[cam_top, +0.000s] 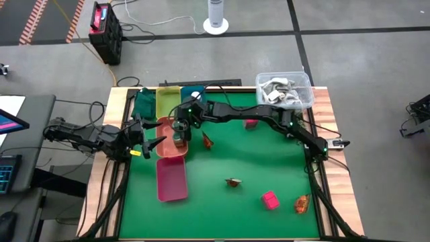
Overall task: Sort spices by type
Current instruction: Put the top orange seasoning pack into the yellow bin
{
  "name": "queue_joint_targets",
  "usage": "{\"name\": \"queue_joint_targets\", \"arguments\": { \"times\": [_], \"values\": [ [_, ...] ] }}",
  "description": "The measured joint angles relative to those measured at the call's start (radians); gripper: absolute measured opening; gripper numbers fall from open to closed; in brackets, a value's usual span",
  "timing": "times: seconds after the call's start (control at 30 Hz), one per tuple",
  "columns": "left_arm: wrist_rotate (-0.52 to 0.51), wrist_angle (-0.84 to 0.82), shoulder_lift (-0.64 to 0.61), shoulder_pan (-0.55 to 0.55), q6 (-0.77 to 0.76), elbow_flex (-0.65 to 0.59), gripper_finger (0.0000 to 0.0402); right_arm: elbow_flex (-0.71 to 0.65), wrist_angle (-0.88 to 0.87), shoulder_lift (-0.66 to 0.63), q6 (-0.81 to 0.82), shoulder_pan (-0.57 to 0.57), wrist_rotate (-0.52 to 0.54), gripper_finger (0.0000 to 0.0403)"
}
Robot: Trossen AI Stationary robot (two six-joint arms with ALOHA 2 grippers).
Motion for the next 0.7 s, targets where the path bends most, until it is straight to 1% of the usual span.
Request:
{"name": "queue_joint_targets", "arguments": {
  "times": [0.1,0.2,0.27,0.37,0.5,0.6,0.7],
  "values": [
    [0.000,0.000,0.000,0.000,0.006,0.000,0.0288,0.000,-0.026,-0.020,0.000,-0.002,0.001,0.0311],
    [0.000,-0.001,0.000,0.000,0.011,0.000,0.0288,-0.001,-0.088,-0.069,0.025,-0.001,0.002,0.0332],
    [0.000,-0.004,0.000,0.000,0.008,0.000,0.0288,0.000,-0.177,-0.115,0.051,0.004,0.003,0.0340],
    [0.000,-0.025,0.003,0.000,0.008,0.000,0.0288,0.000,-0.326,-0.172,0.091,0.028,0.028,0.0340],
    [0.000,-0.046,0.053,0.002,0.014,0.000,0.0288,0.000,-0.530,-0.231,0.143,0.096,0.132,0.0329],
    [-0.007,0.001,0.129,0.021,0.022,0.000,0.0285,0.000,-0.647,-0.254,0.201,0.148,0.191,0.0320],
    [-0.007,0.098,0.211,0.055,0.058,0.000,0.0280,0.000,-0.740,-0.258,0.263,0.193,0.257,0.0315]
  ]
}}
